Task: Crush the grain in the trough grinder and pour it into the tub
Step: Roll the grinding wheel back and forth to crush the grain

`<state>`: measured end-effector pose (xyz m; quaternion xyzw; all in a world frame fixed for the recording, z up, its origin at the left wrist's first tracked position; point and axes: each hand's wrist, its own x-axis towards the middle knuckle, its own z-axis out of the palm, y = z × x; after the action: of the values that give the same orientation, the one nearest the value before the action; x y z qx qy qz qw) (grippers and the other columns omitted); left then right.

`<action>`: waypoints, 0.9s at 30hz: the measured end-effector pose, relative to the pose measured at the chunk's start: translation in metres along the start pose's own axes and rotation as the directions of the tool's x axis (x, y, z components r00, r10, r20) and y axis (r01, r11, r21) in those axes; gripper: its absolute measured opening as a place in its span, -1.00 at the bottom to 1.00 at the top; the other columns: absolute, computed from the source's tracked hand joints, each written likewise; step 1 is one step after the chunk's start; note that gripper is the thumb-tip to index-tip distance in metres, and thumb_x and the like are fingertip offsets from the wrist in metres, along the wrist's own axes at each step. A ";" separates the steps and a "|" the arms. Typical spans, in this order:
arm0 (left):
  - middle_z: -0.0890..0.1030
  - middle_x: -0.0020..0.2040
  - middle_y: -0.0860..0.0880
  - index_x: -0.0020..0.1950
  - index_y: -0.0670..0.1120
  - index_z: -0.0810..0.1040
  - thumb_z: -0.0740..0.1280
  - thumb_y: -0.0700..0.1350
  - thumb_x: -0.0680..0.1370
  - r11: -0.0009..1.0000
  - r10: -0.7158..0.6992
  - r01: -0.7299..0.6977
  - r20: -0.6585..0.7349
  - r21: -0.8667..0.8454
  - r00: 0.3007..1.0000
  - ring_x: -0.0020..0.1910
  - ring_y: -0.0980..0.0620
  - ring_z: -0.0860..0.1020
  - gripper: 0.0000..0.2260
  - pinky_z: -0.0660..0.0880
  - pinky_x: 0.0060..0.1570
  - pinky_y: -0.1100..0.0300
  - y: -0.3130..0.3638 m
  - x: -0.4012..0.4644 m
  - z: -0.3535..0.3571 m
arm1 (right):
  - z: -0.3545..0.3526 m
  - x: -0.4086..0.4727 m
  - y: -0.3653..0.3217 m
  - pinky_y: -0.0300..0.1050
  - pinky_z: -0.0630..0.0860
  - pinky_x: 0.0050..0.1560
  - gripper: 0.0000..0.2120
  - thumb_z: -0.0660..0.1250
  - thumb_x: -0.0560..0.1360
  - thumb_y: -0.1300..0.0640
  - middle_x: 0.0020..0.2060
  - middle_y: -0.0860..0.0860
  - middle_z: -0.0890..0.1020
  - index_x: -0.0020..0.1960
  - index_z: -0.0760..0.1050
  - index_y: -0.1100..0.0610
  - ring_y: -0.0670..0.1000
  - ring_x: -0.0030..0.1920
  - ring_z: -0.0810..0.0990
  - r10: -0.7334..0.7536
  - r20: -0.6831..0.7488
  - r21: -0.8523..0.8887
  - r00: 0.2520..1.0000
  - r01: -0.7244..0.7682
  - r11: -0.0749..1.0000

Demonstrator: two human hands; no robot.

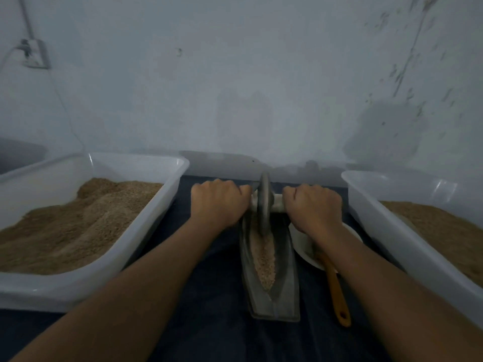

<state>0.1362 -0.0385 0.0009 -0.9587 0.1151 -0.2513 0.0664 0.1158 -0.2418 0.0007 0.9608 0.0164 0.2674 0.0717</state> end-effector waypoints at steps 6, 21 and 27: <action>0.47 -0.21 0.00 -0.07 -0.02 0.36 0.12 -0.07 0.66 0.997 0.072 -0.070 -0.047 0.041 0.996 -0.29 -0.06 0.40 -0.87 0.26 -0.30 0.10 0.000 -0.031 -0.009 | -0.009 -0.030 -0.001 -0.12 0.34 -0.39 -0.86 0.25 0.51 0.27 -0.43 0.03 0.42 -0.22 0.42 0.14 0.04 -0.44 0.36 -0.082 -0.086 -0.018 0.993 0.081 0.997; 0.68 0.26 0.01 0.41 -0.01 0.59 0.01 0.06 0.72 0.944 -0.002 -0.105 -0.323 -0.312 0.946 0.22 -0.03 0.63 -0.55 0.54 0.14 -0.03 -0.003 -0.099 -0.011 | -0.027 -0.087 -0.002 0.01 0.58 0.01 -0.59 0.09 0.61 0.04 -0.07 0.03 0.74 0.15 0.69 0.12 0.12 0.03 0.70 0.024 -0.336 0.282 0.942 0.076 0.956; 0.60 -0.14 0.02 -0.09 0.01 0.39 0.05 -0.01 0.64 0.998 0.042 -0.042 -0.015 0.040 0.999 -0.24 -0.07 0.50 -0.81 0.28 -0.21 0.06 -0.002 -0.036 -0.010 | -0.020 -0.032 -0.010 -0.08 0.29 -0.32 -0.66 -0.14 0.56 0.16 -0.40 -0.05 0.33 -0.22 0.37 0.05 0.02 -0.38 0.36 0.084 -0.010 0.058 0.996 -0.083 0.995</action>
<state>0.1012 -0.0277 -0.0073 -0.9525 0.1308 -0.2599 0.0896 0.0776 -0.2317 0.0000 0.9606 -0.0157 0.2756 0.0327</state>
